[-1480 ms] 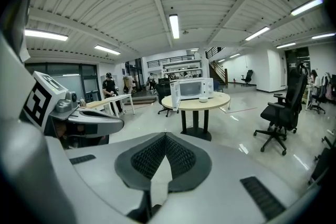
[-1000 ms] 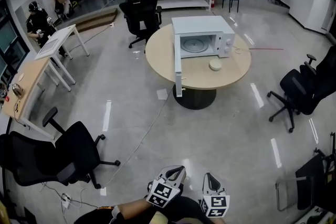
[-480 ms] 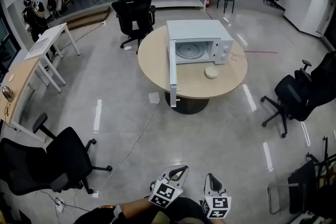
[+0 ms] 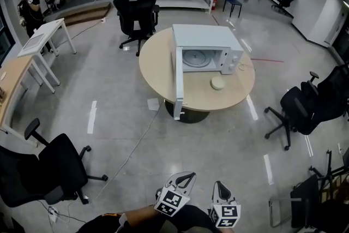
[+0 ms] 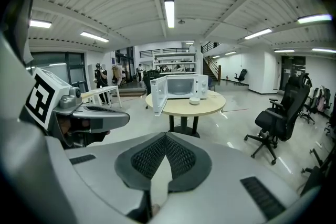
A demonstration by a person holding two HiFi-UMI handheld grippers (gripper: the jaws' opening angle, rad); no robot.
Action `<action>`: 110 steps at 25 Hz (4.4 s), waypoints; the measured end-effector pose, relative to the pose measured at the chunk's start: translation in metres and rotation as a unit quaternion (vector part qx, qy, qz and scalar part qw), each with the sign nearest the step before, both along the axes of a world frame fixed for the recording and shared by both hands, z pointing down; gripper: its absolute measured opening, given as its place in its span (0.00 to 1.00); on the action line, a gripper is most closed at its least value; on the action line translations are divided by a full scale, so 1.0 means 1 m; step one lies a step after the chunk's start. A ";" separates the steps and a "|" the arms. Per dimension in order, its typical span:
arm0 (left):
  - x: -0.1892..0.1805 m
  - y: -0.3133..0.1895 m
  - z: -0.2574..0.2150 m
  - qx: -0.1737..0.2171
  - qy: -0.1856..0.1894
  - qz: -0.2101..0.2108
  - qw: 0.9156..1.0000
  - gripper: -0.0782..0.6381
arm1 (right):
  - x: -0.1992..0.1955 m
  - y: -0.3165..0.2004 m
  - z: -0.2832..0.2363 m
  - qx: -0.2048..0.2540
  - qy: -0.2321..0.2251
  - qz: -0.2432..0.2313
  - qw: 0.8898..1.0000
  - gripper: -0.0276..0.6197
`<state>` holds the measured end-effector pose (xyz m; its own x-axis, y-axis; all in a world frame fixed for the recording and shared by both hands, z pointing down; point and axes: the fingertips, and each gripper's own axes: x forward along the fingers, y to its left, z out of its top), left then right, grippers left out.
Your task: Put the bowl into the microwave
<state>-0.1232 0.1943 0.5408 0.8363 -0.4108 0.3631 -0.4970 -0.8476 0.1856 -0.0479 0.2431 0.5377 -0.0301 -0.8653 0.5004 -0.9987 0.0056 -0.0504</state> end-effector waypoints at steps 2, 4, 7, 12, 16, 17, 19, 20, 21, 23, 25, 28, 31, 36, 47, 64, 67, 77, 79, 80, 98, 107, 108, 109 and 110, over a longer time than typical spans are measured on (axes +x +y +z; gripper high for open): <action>0.001 -0.012 -0.001 0.002 0.001 0.001 1.000 0.18 | 0.001 -0.012 0.000 0.000 0.000 0.002 1.000 0.07; 0.000 -0.023 -0.002 0.003 0.001 0.000 1.000 0.18 | 0.000 -0.022 0.000 0.001 -0.002 0.002 1.000 0.07; -0.003 -0.038 -0.005 0.004 0.000 -0.001 1.000 0.18 | -0.004 -0.037 -0.002 0.006 -0.003 -0.002 1.000 0.07; 0.002 -0.049 -0.004 0.008 -0.001 0.008 1.000 0.18 | 0.002 -0.047 0.001 0.011 -0.004 0.011 1.000 0.07; 0.002 -0.056 -0.006 0.010 0.005 0.007 1.000 0.18 | 0.005 -0.051 -0.002 0.009 0.004 0.015 1.000 0.07; 0.001 -0.057 -0.007 0.009 0.010 0.006 1.000 0.18 | 0.004 -0.052 -0.003 0.009 0.007 0.014 1.000 0.07; -0.001 -0.059 -0.007 0.007 0.019 0.005 1.000 0.18 | -0.001 -0.056 -0.006 0.009 0.015 0.006 1.000 0.07; -0.003 -0.060 -0.008 0.005 0.023 0.003 1.000 0.18 | -0.005 -0.058 -0.007 0.007 0.019 0.001 1.000 0.07; -0.005 -0.060 -0.008 0.004 0.026 0.001 1.000 0.18 | -0.009 -0.060 -0.007 0.005 0.021 -0.004 1.000 0.07; -0.010 -0.061 -0.008 0.002 0.030 -0.004 1.000 0.18 | -0.018 -0.062 -0.007 0.000 0.025 -0.015 1.000 0.07; -0.014 -0.062 -0.006 -0.001 0.034 -0.012 0.999 0.18 | -0.023 -0.063 -0.004 -0.004 0.029 -0.025 0.999 0.07; -0.020 -0.066 -0.003 -0.004 0.036 -0.028 0.999 0.18 | -0.024 -0.068 -0.002 -0.007 0.032 -0.036 0.999 0.07; -0.023 -0.071 -0.004 -0.002 0.036 -0.043 0.998 0.18 | -0.026 -0.075 -0.002 -0.005 0.030 -0.049 0.998 0.07; -0.023 -0.080 -0.008 0.007 0.029 -0.065 0.997 0.18 | -0.024 -0.088 -0.004 0.004 0.023 -0.071 0.997 0.07; 0.021 -0.097 -0.016 0.029 0.010 -0.084 0.996 0.18 | 0.021 -0.110 -0.007 0.026 0.009 -0.092 0.995 0.07; 0.111 -0.105 -0.024 0.044 0.002 -0.106 0.993 0.18 | 0.110 -0.125 -0.014 0.043 0.002 -0.117 0.992 0.07; 0.116 -0.104 -0.024 0.046 0.000 -0.109 0.993 0.18 | 0.116 -0.125 -0.014 0.044 0.000 -0.119 0.992 0.07; 0.133 -0.104 -0.026 0.051 -0.007 -0.124 0.991 0.18 | 0.134 -0.127 -0.016 0.049 -0.005 -0.135 0.990 0.07; 0.138 -0.103 -0.027 0.053 -0.009 -0.126 0.991 0.18 | 0.140 -0.126 -0.017 0.050 -0.006 -0.136 0.989 0.07; 0.140 -0.102 -0.028 0.054 -0.010 -0.126 0.990 0.18 | 0.143 -0.126 -0.017 0.051 -0.007 -0.137 0.989 0.07; 0.181 -0.088 -0.028 0.065 -0.031 -0.169 0.983 0.18 | 0.187 -0.120 -0.018 0.062 -0.026 -0.180 0.981 0.07; 0.199 -0.077 -0.020 0.065 -0.047 -0.214 0.974 0.18 | 0.213 -0.115 -0.007 0.066 -0.037 -0.213 0.974 0.07; 0.200 -0.076 -0.019 0.065 -0.049 -0.218 0.973 0.18 | 0.216 -0.115 -0.006 0.066 -0.038 -0.216 0.973 0.07; 0.202 -0.075 -0.018 0.064 -0.051 -0.221 0.972 0.18 | 0.217 -0.114 -0.006 0.067 -0.041 -0.220 0.972 0.07; 0.204 -0.074 -0.017 0.064 -0.053 -0.224 0.971 0.18 | 0.217 -0.114 -0.006 0.066 -0.045 -0.224 0.971 0.07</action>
<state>0.0807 0.1207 0.5235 0.5233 -0.7726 0.3595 -0.8323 -0.5539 0.0210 0.1690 0.1294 0.5314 -0.4569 -0.8121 0.3628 -0.8862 0.4507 -0.1074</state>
